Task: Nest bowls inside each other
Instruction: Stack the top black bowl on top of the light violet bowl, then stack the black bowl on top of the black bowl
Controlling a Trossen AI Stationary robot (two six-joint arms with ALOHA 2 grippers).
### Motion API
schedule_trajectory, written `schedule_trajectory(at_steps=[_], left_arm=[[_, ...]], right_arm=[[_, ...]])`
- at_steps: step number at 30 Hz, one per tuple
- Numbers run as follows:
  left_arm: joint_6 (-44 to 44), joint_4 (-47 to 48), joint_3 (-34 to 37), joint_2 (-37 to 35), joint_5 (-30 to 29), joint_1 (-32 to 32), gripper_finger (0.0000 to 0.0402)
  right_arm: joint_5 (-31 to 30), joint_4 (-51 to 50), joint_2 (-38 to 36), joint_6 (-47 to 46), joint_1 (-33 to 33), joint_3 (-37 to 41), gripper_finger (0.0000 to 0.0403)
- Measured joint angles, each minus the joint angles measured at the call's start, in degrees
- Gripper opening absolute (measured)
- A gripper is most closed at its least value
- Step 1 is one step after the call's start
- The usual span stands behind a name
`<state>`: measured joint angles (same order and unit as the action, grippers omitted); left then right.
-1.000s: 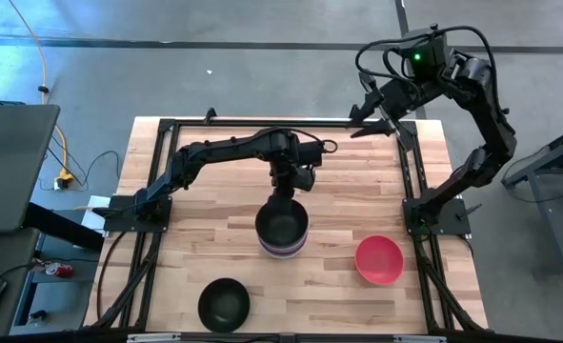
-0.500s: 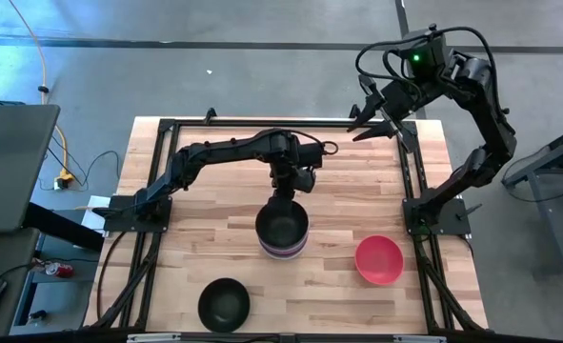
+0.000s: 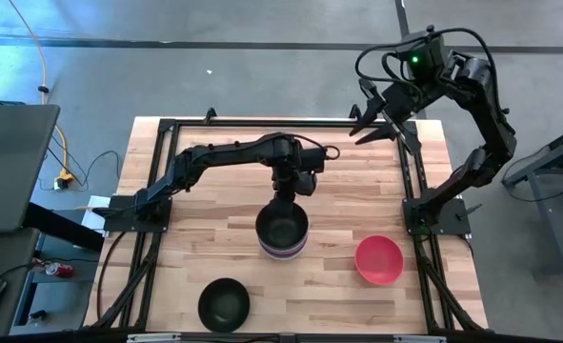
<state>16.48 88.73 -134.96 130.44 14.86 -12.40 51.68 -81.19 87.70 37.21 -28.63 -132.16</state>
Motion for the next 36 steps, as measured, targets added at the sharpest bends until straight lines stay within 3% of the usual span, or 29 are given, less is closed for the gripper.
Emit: schedule_trajectory(at_steps=[10,17,36], left_arm=[[1.2,0.2,0.0,-0.5,-2.1,-0.5,0.0087],[3.2,-0.2,0.0,-5.6,-2.2,-2.0,0.0117],[3.2,1.2,0.0,-33.3,-1.7,-3.2,0.0129]], right_arm=[[3.4,-1.6,0.2,2.9,0.0,0.0,0.009],[2.9,-2.0,0.2,3.5,0.0,0.0,0.009],[4.0,-8.8,4.1,3.9,-0.2,0.0,0.009]])
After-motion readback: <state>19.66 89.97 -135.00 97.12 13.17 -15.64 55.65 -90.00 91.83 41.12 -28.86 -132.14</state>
